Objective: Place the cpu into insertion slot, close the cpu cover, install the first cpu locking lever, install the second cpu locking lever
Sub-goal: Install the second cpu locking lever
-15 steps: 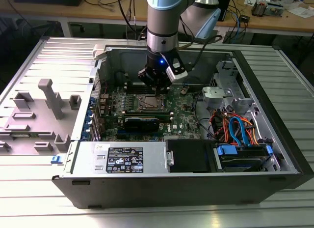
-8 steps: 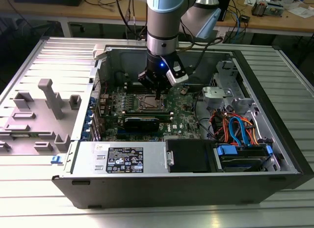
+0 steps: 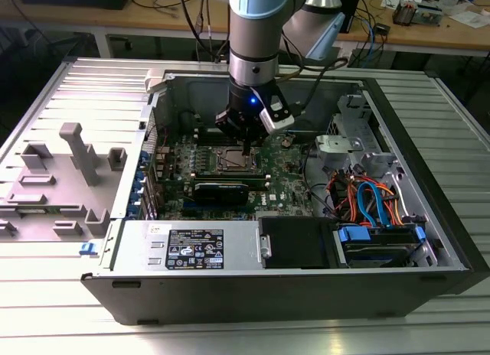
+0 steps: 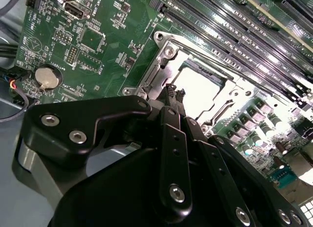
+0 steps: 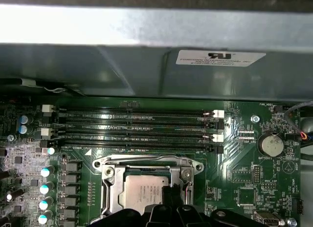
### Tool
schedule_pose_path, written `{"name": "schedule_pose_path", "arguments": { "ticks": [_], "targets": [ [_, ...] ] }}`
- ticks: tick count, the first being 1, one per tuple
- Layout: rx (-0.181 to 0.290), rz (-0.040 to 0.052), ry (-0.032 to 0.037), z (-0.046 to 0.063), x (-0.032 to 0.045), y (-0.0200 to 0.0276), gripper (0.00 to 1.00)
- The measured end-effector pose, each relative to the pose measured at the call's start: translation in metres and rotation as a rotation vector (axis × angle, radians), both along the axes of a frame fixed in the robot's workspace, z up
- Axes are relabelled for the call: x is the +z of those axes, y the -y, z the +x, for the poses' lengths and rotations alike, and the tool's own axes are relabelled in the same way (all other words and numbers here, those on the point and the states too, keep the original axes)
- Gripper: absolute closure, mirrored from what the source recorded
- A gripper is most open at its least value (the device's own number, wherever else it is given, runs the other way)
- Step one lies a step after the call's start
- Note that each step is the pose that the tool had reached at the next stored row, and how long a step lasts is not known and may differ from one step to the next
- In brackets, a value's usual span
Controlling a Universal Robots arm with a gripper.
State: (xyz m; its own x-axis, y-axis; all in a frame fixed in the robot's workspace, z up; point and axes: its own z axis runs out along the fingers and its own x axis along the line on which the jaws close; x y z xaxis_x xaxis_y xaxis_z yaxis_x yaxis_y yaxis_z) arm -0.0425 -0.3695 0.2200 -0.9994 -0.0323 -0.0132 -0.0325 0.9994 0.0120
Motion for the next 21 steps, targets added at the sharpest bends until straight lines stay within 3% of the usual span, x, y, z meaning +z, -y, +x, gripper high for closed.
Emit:
{"name": "schedule_pose_path", "arguments": {
  "ticks": [17, 21],
  "targets": [
    [0.000, -0.0004, -0.0002, 0.0000, 0.0024, 0.0000, 0.89],
    [0.000, -0.0003, -0.0002, 0.0000, 0.0069, 0.0000, 0.89]
  ]
}}
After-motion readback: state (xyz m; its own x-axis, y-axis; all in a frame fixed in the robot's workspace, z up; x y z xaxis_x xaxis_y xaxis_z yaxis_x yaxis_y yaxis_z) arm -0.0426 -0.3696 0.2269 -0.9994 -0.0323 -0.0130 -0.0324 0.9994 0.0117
